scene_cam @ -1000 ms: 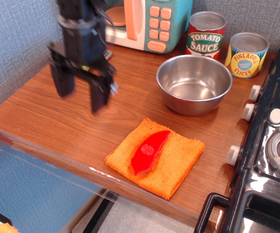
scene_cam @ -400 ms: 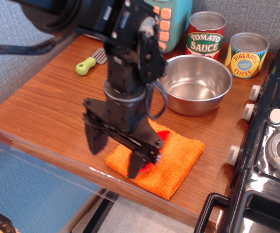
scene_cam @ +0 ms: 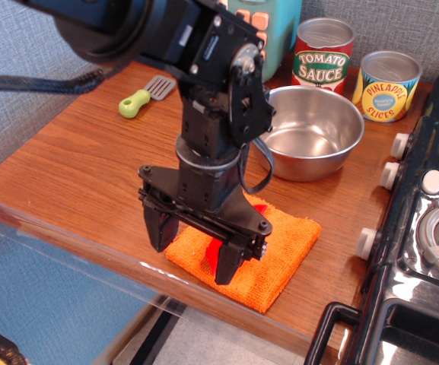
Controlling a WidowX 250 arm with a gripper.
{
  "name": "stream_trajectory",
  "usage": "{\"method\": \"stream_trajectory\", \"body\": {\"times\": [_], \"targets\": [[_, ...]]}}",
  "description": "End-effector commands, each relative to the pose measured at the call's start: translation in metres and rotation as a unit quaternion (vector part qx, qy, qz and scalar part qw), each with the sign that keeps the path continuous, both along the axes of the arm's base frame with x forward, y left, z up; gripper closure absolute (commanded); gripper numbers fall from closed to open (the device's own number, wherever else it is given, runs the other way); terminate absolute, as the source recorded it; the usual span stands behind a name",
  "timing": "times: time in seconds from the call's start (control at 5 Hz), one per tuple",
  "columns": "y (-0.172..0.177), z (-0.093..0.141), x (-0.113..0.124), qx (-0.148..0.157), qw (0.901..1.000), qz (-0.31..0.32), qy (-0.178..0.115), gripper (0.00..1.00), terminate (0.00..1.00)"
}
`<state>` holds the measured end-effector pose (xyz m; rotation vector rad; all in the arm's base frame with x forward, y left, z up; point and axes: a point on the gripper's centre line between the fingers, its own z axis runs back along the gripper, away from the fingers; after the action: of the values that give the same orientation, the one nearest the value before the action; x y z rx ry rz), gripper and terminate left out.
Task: Place the chili pepper between the pot and spatula.
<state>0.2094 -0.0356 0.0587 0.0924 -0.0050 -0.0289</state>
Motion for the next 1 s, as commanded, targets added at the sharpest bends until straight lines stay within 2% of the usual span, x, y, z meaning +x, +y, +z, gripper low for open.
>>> {"method": "stream_trajectory", "body": {"times": [0.0, 0.4, 0.8], "targets": [[-0.007, -0.007, 0.027, 0.005, 0.999, 0.037, -0.023, 0.0, 0.0], [-0.008, -0.017, 0.054, 0.016, 0.9981, 0.055, -0.02, 0.0, 0.0], [-0.004, -0.031, 0.062, 0.03, 0.9978, 0.058, 0.003, 0.0, 0.0]]}}
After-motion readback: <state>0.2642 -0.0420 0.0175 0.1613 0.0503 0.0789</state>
